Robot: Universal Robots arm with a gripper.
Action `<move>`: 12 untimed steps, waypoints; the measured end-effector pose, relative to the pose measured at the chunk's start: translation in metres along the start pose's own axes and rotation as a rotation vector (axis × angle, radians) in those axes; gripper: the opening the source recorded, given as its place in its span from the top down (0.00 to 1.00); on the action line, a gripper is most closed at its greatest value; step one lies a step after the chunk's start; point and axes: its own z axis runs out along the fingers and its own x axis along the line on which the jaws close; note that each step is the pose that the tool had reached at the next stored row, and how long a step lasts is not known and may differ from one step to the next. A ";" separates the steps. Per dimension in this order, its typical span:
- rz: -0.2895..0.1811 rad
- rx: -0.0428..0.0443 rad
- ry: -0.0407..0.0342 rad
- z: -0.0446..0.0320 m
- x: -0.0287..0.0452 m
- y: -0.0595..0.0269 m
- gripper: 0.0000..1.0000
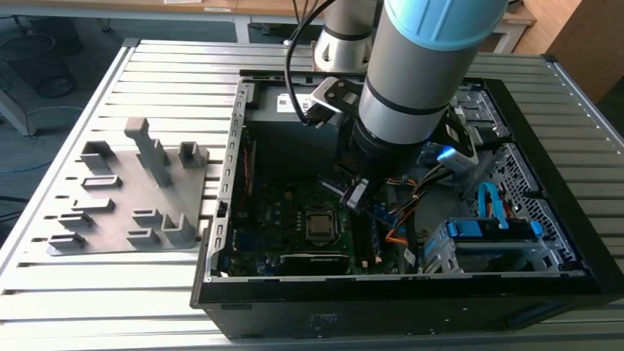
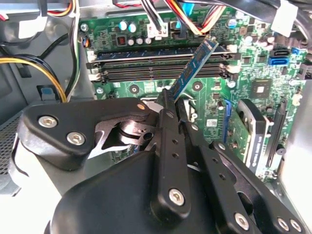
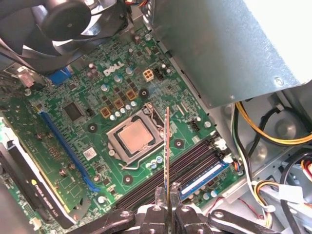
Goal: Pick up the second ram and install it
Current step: 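Insert the second ram into the second slot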
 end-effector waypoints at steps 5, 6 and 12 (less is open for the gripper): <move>0.010 0.0081 0.0098 0.0000 0.0000 0.0000 0.86; 0.012 0.0097 0.0118 0.0000 0.0000 0.0000 0.86; 0.024 0.0178 0.0214 0.0000 0.0000 0.0000 0.86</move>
